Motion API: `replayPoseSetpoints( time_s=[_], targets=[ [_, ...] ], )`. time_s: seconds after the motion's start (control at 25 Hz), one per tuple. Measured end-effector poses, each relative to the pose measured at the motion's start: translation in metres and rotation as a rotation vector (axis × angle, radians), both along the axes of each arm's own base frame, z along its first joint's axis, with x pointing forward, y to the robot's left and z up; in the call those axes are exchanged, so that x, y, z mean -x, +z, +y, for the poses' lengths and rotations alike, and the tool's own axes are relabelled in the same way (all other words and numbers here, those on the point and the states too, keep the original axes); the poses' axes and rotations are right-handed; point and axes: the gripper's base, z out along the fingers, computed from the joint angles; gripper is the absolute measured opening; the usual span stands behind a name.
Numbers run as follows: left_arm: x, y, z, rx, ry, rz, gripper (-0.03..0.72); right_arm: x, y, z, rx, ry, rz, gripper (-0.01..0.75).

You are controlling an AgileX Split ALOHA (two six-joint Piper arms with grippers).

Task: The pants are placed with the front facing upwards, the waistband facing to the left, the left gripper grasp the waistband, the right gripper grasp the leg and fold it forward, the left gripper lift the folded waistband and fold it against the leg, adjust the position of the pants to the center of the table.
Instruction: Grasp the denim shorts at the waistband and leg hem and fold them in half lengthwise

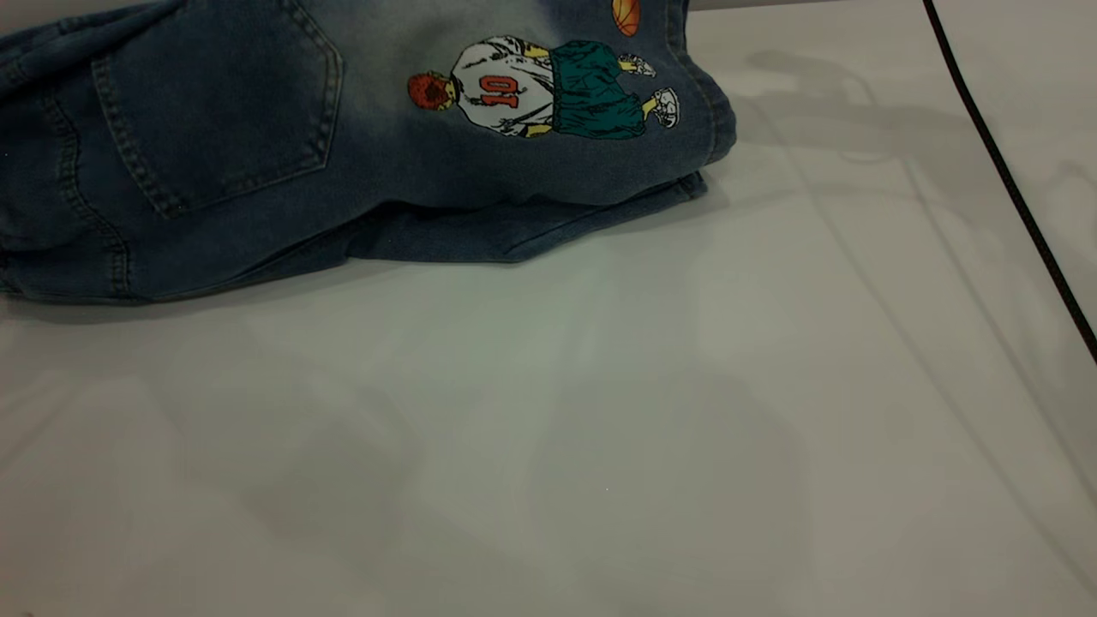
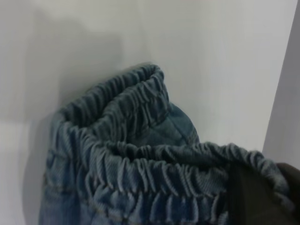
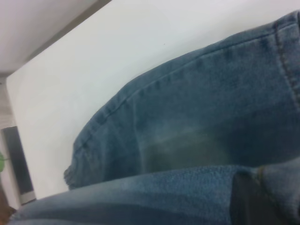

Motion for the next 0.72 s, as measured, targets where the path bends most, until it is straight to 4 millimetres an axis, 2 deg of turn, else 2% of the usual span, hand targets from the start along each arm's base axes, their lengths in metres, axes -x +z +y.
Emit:
replayPoseSetpoints(
  time_s=[0.24, 0.36, 0.6, 0.72],
  targets=[
    [-0.023, -0.01, 0.003, -0.048, -0.131, -0.007, 0.14, 0.0, -0.002, -0.002, 0.032, 0.01, -0.006, 0.015],
    [-0.026, -0.015, 0.005, -0.061, -0.136, 0.01, 0.214, 0.0, -0.003, -0.004, 0.053, 0.011, -0.013, 0.015],
    [-0.026, -0.017, 0.005, -0.088, -0.18, 0.012, 0.423, -0.001, -0.003, -0.004, 0.057, 0.009, -0.016, 0.015],
    [-0.027, -0.017, 0.003, -0.078, -0.189, 0.005, 0.456, 0.0, -0.003, -0.004, 0.055, 0.011, -0.013, 0.015]
  ],
)
